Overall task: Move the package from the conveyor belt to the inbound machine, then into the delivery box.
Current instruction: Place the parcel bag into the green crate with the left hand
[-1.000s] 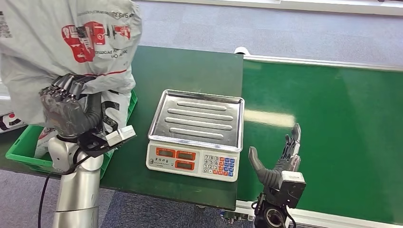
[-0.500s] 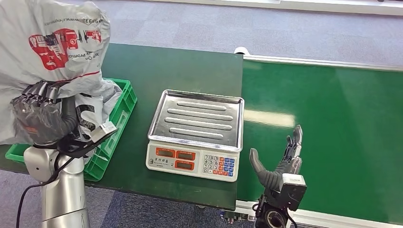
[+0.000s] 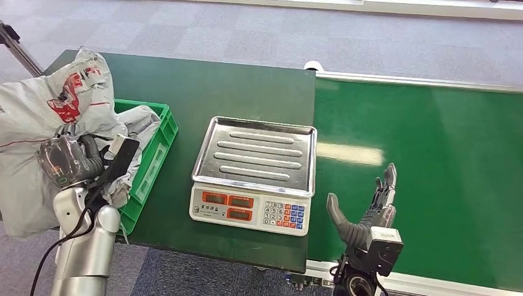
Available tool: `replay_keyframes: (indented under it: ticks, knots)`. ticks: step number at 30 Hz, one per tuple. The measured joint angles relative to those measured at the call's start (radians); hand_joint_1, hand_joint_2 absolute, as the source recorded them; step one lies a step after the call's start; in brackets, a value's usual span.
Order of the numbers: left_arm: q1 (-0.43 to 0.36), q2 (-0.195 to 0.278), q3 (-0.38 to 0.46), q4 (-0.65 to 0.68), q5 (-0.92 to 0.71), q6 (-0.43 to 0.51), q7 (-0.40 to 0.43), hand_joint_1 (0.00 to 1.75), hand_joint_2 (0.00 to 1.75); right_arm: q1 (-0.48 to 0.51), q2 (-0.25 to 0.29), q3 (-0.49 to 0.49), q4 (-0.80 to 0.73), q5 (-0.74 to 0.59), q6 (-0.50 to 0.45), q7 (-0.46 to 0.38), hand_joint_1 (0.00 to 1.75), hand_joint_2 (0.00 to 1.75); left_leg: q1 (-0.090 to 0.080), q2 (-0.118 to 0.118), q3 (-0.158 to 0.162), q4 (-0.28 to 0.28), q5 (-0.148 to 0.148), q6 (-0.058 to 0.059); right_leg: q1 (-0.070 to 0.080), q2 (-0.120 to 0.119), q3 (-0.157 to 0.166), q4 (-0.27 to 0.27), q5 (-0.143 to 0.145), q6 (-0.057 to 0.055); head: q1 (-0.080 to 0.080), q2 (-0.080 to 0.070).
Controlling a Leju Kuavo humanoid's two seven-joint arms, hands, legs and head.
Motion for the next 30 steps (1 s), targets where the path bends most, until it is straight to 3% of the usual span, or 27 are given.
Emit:
replay_keyframes:
  ticks: [4,9,10,11,13,14,15,19,24,30]
  knots:
    - [-0.004,0.027,-0.010,0.033,0.042,-0.099,0.035,1.49,1.75,0.001,0.000,0.000,-0.004,0.004,0.000,0.010,0.00,1.75,0.000,0.000,0.000,0.000,0.000,0.000,0.000,0.000,0.000,0.000,0.000,0.000,0.000,0.000]
    - [-0.021,0.055,-0.016,0.087,0.104,-0.172,0.021,1.47,1.75,0.001,0.000,0.000,-0.004,0.004,0.000,0.014,0.00,1.75,0.000,-0.001,0.002,0.000,0.000,0.000,0.000,0.000,0.001,0.000,0.000,0.000,0.000,0.000]
    - [-0.023,0.059,-0.017,0.094,0.108,-0.174,0.020,1.30,1.75,0.001,0.000,0.000,-0.004,0.004,0.000,0.014,0.00,1.75,0.000,-0.001,0.002,0.000,0.000,0.000,0.000,0.000,0.001,0.000,0.000,0.000,0.000,0.000]
    - [-0.025,0.062,-0.019,0.101,0.110,-0.174,0.019,1.02,1.75,0.001,0.000,0.000,-0.004,0.004,0.000,0.015,0.00,1.75,0.000,-0.001,0.002,0.000,0.000,0.000,0.000,0.000,0.002,0.000,0.000,0.000,0.000,0.000]
    - [-0.028,0.066,-0.021,0.111,0.113,-0.180,0.018,0.28,1.75,0.001,0.001,0.000,-0.004,0.004,0.000,0.015,0.00,1.75,0.000,-0.001,0.002,0.000,0.000,0.000,0.000,0.000,0.002,0.000,0.000,0.000,0.000,0.000]
    - [-0.030,0.068,-0.022,0.115,0.117,-0.188,0.017,0.08,1.75,0.001,0.001,0.000,-0.004,0.004,0.000,0.015,0.00,1.75,0.000,-0.001,0.002,0.000,0.000,0.000,0.000,0.000,0.002,0.000,0.000,0.000,0.000,0.000]
    - [-0.031,0.070,-0.022,0.119,0.123,-0.201,0.017,0.00,1.75,0.001,0.001,0.000,-0.004,0.004,0.000,0.015,0.00,1.75,0.000,-0.001,0.002,0.000,0.000,0.000,0.000,0.000,0.002,0.000,0.000,0.000,0.000,0.000]
    - [-0.039,0.081,-0.023,0.134,0.160,-0.257,0.022,0.00,0.00,0.002,0.001,0.000,-0.004,0.005,0.001,0.018,0.00,1.75,0.000,-0.001,0.003,0.000,0.000,0.000,0.000,0.000,0.002,0.000,0.000,0.000,0.000,0.000]
    - [-0.055,0.097,-0.026,0.163,0.181,-0.305,0.038,0.00,0.00,0.002,0.001,0.000,-0.004,0.006,0.003,0.021,0.00,1.75,0.000,-0.001,0.003,0.000,0.000,0.000,0.000,-0.001,0.003,0.000,0.000,0.000,0.000,0.000]
    - [-0.058,0.099,-0.027,0.184,0.297,-0.240,0.013,0.00,0.00,0.003,0.002,0.001,-0.004,0.005,0.003,0.024,0.00,1.75,0.000,-0.001,0.003,0.000,0.000,0.000,0.000,-0.001,0.003,0.000,0.000,0.000,0.000,0.000]
